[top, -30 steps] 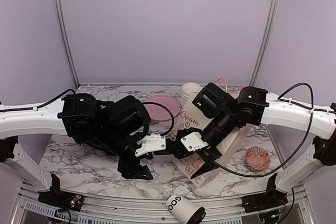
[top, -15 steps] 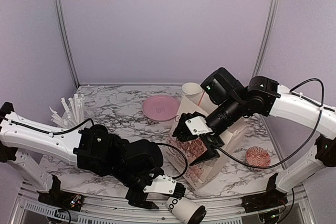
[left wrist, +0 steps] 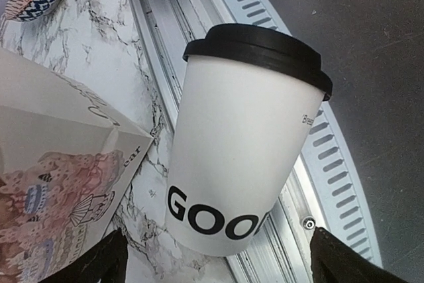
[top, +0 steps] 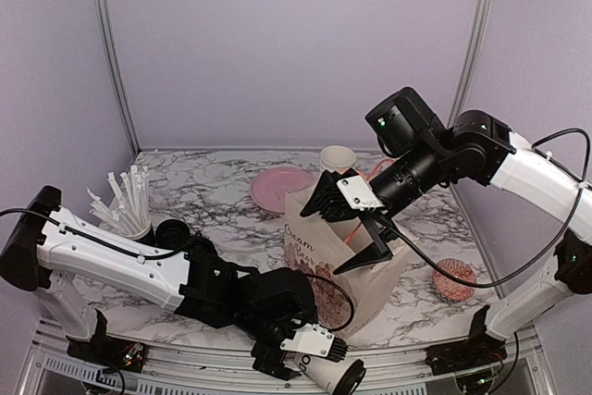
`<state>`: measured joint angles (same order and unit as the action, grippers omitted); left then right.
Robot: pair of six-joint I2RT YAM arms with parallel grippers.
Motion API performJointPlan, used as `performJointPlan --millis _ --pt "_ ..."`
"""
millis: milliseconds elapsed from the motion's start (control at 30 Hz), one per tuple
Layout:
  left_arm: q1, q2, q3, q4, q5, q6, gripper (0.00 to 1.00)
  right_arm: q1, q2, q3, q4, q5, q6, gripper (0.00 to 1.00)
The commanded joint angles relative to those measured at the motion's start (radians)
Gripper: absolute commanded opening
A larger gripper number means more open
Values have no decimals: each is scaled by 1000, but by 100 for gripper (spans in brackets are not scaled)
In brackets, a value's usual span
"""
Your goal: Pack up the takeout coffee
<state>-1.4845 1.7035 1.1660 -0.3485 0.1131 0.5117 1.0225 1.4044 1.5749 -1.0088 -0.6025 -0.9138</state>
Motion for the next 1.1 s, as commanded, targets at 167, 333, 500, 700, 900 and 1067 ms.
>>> performJointPlan --millis 167,333,500,700,900,1067 --pt "-9 135 91 46 -70 71 89 -6 -12 6 -9 13 13 99" --pt "-9 191 125 23 -57 94 87 -6 -22 -3 1 40 17 99" --pt "-9 237 146 -4 -51 139 91 -13 -28 3 4 46 27 99" --pt "-9 280 182 -14 -78 111 82 -31 -28 1 12 41 46 99" --pt "-7 198 134 -14 -101 86 70 -33 -10 22 13 19 59 99" --pt "-7 51 58 -3 -40 3 65 -35 25 66 2 -9 64 99"
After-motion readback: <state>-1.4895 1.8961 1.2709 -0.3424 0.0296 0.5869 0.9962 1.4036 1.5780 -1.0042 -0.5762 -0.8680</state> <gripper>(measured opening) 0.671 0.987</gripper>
